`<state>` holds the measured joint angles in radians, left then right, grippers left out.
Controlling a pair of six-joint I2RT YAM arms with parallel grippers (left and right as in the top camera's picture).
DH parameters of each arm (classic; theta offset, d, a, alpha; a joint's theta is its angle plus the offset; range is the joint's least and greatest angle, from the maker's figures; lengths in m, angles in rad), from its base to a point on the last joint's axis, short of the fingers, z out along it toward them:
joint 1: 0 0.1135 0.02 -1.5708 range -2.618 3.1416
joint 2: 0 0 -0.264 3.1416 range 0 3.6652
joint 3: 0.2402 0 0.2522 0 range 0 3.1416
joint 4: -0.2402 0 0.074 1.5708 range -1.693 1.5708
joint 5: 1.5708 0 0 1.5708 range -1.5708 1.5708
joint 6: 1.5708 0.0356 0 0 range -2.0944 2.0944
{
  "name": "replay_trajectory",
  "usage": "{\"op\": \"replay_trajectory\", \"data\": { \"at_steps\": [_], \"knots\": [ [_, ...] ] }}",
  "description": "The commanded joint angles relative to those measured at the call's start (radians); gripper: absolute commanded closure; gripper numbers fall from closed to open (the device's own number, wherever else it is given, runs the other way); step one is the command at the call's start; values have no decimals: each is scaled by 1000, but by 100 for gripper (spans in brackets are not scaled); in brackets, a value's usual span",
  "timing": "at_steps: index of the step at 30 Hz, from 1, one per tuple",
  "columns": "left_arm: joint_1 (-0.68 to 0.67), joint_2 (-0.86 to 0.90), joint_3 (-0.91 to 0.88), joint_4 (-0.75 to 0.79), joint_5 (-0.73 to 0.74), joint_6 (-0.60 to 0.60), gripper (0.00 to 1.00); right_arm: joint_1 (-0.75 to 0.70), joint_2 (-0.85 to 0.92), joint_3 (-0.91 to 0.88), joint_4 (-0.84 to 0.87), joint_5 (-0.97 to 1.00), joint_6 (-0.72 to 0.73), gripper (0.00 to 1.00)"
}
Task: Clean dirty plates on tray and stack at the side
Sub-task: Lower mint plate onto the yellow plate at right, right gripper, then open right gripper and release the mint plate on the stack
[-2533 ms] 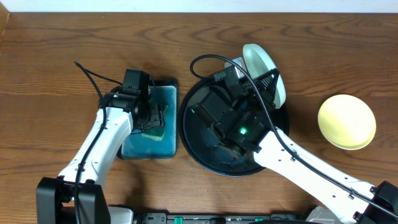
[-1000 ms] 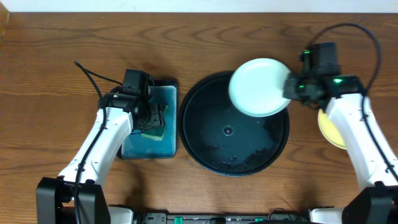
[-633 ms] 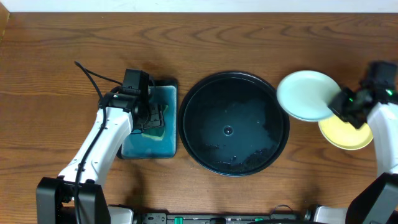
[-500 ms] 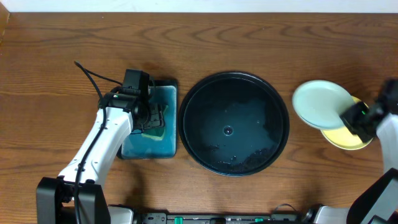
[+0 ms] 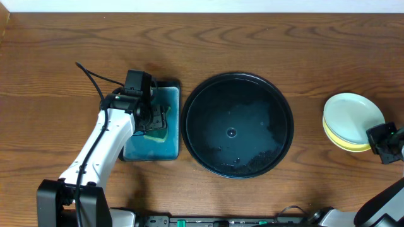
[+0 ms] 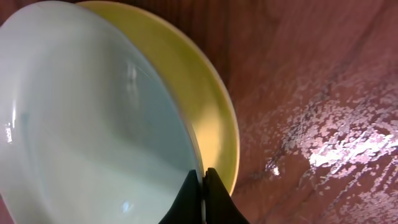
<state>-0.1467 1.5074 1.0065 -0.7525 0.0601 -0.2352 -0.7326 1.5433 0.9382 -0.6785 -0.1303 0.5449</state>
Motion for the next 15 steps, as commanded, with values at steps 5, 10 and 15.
{"op": "replay_trajectory", "data": {
  "at_steps": [5,10,15],
  "knots": [
    [2,4,-8,-2,-13,2,28,-13,-12,-5,0,2,16,82],
    [2,4,-8,-2,-13,2,28,-12,-12,-5,-2,-19,16,61],
    [2,4,-8,-2,-13,2,28,21,-12,-5,7,-169,-31,44]
  ]
}}
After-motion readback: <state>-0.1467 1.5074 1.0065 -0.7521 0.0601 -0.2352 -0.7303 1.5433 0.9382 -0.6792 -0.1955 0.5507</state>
